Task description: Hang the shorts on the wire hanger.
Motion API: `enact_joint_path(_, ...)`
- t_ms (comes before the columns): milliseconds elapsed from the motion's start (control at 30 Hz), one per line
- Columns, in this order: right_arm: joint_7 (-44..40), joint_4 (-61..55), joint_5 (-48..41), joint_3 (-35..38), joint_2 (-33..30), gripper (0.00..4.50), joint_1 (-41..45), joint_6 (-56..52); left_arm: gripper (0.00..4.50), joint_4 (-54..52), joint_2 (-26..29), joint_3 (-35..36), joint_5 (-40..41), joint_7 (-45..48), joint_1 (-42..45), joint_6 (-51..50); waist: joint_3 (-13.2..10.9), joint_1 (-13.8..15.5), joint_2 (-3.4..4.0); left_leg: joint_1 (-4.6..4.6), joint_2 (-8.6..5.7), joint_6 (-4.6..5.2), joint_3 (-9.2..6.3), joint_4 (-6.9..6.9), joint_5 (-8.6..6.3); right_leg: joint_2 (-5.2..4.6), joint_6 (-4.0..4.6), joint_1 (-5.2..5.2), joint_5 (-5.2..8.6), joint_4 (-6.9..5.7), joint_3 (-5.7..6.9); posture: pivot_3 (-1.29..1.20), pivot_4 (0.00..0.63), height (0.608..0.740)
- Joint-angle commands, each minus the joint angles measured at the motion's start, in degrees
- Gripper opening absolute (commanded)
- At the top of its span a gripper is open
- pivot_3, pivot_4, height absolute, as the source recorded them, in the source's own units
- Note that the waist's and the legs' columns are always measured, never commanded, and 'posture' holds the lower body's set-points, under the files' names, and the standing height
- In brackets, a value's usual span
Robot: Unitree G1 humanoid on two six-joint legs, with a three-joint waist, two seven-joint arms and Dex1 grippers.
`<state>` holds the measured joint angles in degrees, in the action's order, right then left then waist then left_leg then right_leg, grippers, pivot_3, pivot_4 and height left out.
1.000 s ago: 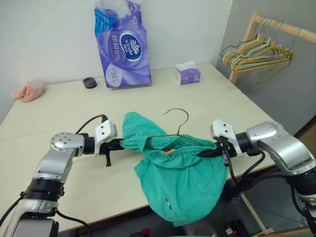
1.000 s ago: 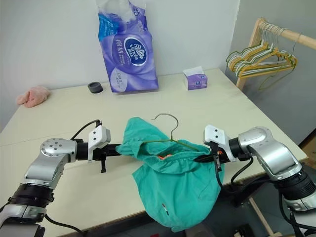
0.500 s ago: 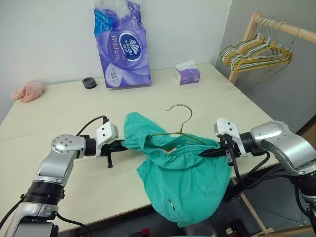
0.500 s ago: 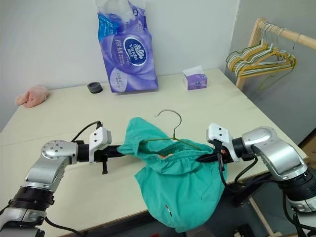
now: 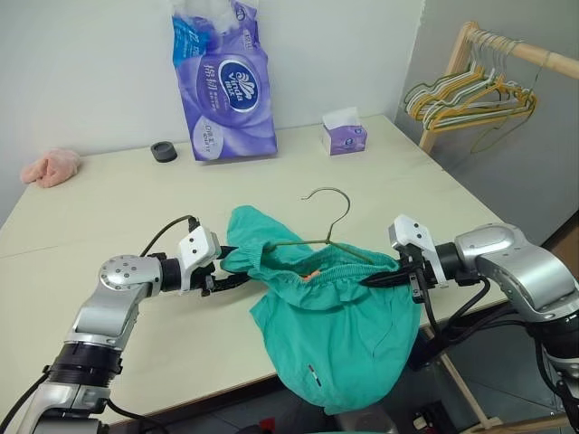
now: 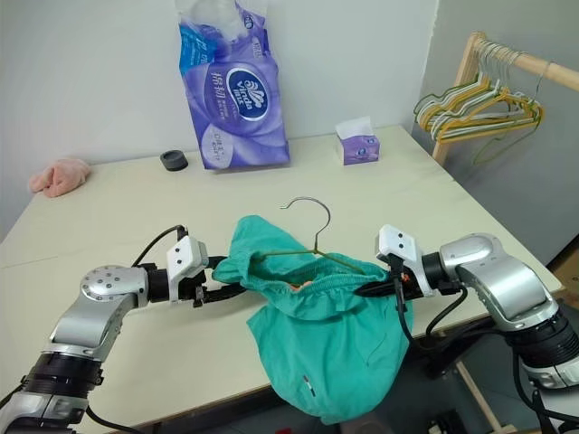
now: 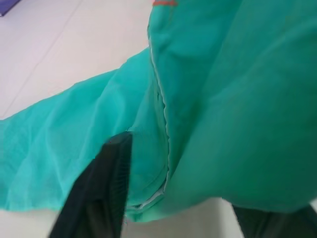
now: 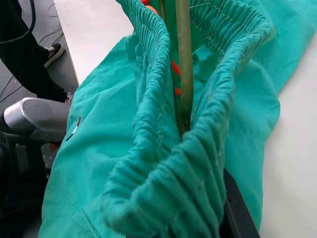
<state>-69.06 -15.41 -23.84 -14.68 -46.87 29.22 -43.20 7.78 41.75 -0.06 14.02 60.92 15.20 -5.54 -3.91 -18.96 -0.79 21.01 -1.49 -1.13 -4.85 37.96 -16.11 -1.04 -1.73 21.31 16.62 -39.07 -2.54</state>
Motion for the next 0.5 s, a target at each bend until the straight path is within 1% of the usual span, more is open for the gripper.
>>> enact_joint_path(33,1.56,-1.32,-1.63,2.96,0.58,0.00,0.59,-0.74,3.04,1.90,0.45,6.86,-0.14,-6.22,-0.24,3.03,0.00,-0.01,0.00,0.00,0.00,0.00,0.00,0.00,0.00,0.00,0.00,0.00,0.00,0.00,0.00,-0.37,0.021,0.740)
enact_joint_path(100,2.73,-0.92,-1.76,3.61,0.89,0.00,0.07,-1.42,3.04,1.84,1.25,9.64,0.56,-7.90,-0.39,2.95,0.00,-0.04,0.00,0.00,0.00,0.00,0.00,0.00,0.00,0.00,0.00,0.00,0.00,0.00,0.00,-0.37,0.021,0.740)
enact_joint_path(200,4.16,-0.50,-2.01,4.64,1.07,0.00,-0.78,-2.44,3.04,-1.65,1.75,12.44,3.86,-8.03,-0.53,-0.71,0.00,-0.01,-0.01,0.03,0.00,0.00,0.01,0.00,0.00,0.00,0.00,0.01,0.00,0.01,-0.01,-0.36,0.021,0.740)
enact_joint_path(367,9.91,-0.10,-2.65,9.20,1.32,0.00,-5.02,-5.92,3.04,-16.53,7.60,12.94,16.07,1.11,-4.65,-15.94,0.01,0.23,-0.03,0.07,0.00,-0.01,0.02,0.01,0.00,-0.01,0.00,0.01,0.00,0.03,-0.02,-0.37,0.023,0.740)
enact_joint_path(433,12.17,-0.86,-3.61,11.63,1.30,0.00,-7.15,-7.91,3.38,-19.94,8.87,12.35,19.66,2.47,-4.28,-20.59,0.01,0.41,-0.03,0.06,-0.01,0.00,0.03,0.01,0.00,-0.01,0.00,0.00,0.00,0.03,-0.03,-0.38,0.025,0.740)
enact_joint_path(500,15.01,-1.40,-4.18,14.37,1.64,0.00,-8.99,-10.04,3.90,-22.61,8.14,11.11,23.23,2.13,-1.67,-24.77,-0.01,0.54,0.01,0.03,-0.02,0.00,0.06,0.02,0.00,0.00,-0.01,-0.02,0.01,0.01,-0.04,-0.38,0.028,0.740)
